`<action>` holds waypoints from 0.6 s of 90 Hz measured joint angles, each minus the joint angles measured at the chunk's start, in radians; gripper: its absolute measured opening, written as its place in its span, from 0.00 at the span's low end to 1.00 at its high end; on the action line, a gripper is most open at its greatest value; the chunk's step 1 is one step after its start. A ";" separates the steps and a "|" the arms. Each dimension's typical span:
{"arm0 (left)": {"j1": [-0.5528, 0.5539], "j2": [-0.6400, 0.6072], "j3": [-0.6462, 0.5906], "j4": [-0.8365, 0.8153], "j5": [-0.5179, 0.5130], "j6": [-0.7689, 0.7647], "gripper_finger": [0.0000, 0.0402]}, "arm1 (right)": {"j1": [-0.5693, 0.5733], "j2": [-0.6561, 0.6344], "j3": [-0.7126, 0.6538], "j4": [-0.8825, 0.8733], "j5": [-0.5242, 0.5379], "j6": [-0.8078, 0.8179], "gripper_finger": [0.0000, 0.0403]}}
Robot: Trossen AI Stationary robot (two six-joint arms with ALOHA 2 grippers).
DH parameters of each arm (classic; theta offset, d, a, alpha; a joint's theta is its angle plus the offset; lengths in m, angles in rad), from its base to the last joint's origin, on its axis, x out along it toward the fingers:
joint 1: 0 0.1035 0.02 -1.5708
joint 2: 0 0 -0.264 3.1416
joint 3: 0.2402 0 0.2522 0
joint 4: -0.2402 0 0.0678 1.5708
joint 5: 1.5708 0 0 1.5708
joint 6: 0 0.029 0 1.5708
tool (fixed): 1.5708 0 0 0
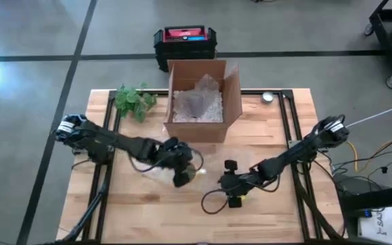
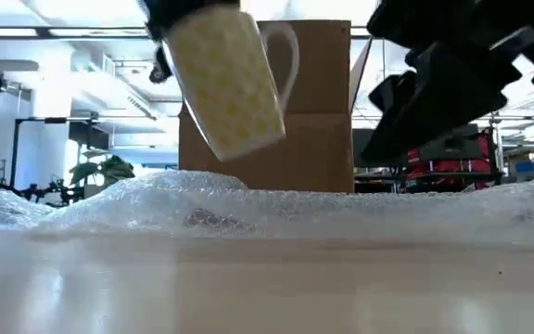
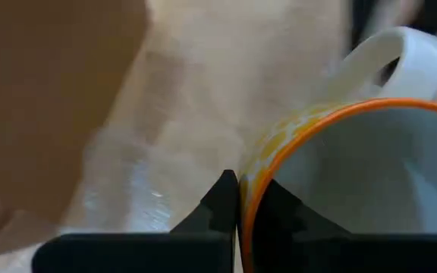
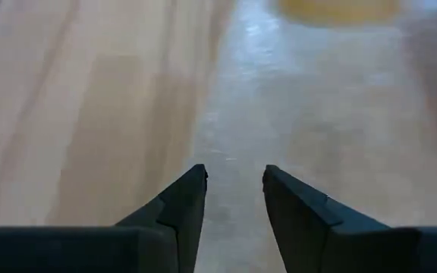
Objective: Wrap mug
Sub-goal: Wrap the yellow mug with a bubble wrap
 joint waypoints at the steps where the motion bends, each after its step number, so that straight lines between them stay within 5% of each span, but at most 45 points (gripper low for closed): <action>1: 0.006 0.003 -0.002 -0.001 0.000 0.000 0.02 | 0.000 0.000 0.000 -0.002 -0.005 0.004 0.28; 37: 0.129 0.109 -0.036 0.002 0.142 0.018 0.02 | -0.054 -0.194 0.000 -0.156 0.000 -0.061 0.18; 54: 0.130 0.128 -0.034 0.039 0.179 0.028 0.14 | -0.084 -0.263 0.000 -0.219 -0.003 -0.035 0.15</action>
